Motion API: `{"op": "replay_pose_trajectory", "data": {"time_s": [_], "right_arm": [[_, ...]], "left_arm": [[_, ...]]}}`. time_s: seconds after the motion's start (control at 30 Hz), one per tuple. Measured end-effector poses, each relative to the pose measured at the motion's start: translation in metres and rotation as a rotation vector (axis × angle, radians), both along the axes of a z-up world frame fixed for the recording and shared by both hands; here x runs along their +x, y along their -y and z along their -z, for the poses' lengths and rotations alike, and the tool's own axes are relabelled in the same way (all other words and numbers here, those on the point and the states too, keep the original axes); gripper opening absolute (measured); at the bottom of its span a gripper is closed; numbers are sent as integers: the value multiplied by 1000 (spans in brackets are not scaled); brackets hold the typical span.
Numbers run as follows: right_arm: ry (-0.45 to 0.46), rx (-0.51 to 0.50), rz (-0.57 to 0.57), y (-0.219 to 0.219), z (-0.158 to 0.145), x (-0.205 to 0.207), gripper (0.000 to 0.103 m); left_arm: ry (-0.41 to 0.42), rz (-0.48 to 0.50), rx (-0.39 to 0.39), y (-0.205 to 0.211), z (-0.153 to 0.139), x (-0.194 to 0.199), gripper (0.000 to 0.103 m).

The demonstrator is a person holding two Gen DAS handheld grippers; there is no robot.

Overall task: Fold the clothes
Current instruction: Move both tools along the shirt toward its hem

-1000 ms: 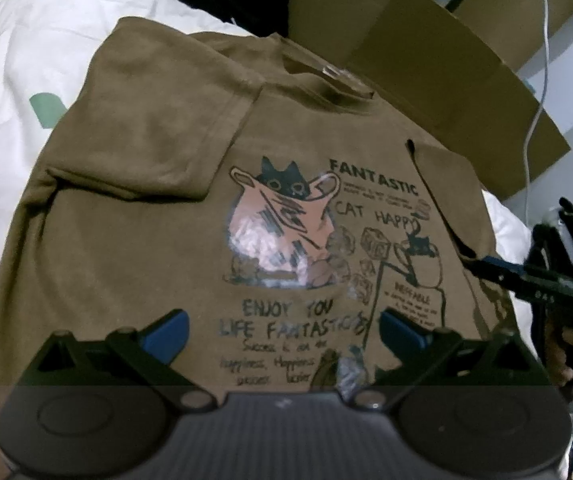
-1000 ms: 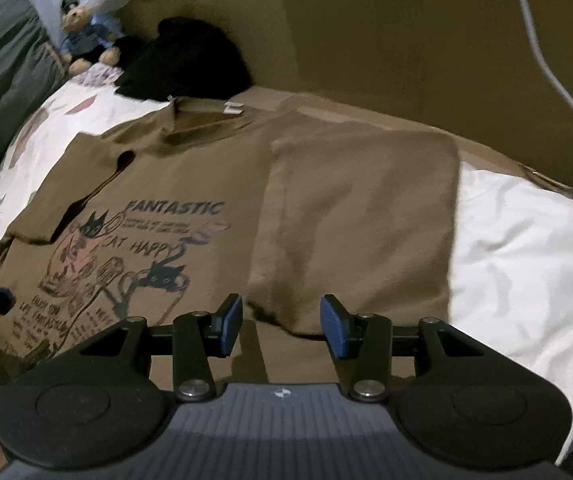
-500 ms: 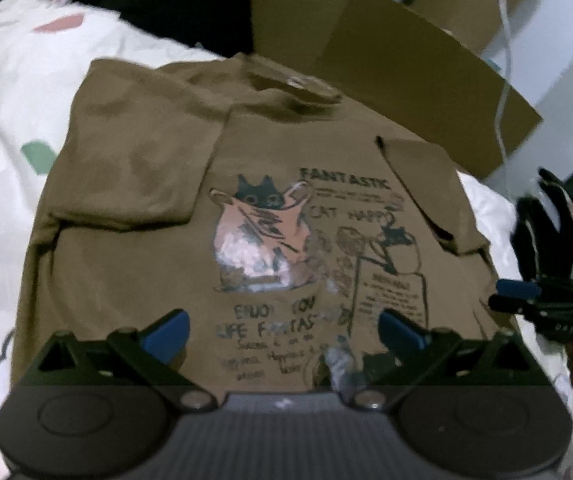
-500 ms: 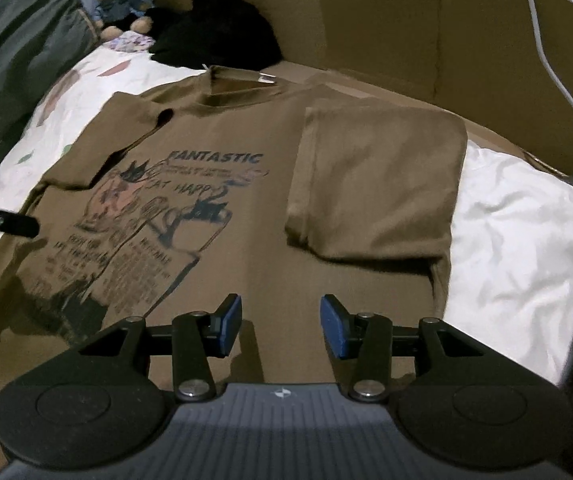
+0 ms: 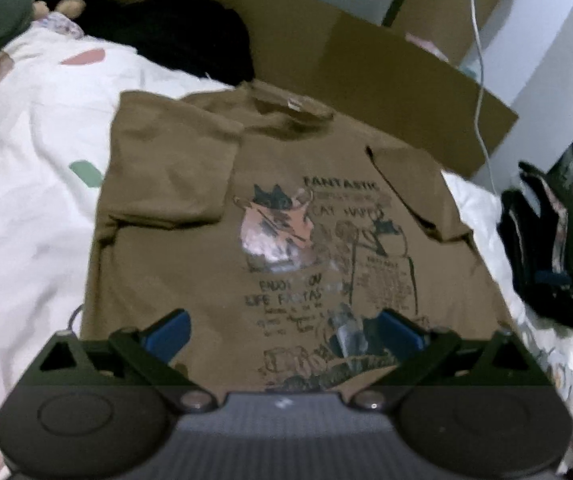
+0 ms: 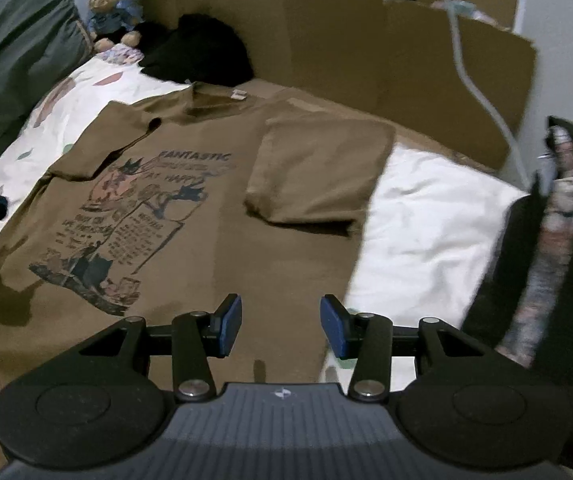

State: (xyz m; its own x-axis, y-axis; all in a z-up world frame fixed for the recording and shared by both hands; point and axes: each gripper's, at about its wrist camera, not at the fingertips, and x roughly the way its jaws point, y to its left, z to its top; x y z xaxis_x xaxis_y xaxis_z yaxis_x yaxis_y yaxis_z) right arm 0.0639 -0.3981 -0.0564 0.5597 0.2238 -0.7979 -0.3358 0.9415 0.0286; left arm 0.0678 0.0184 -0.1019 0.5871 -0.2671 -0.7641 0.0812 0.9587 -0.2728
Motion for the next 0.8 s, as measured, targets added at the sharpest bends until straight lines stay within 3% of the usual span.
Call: {"op": "replay_pose_trajectory", "data": {"time_s": [0.33,0.6,0.8], "right_arm": [[-10,-49,-8,5,5,-18,50],[-160,5,50,31,37,-53,52],[-249,30,23,44,52,-84,52]], "left_arm": [[-29,-60,-9,-20,15,-37,101],[-144,-109,0,-44,36,-77,101],[-208,-155,10,-56,49,-103,99]]}}
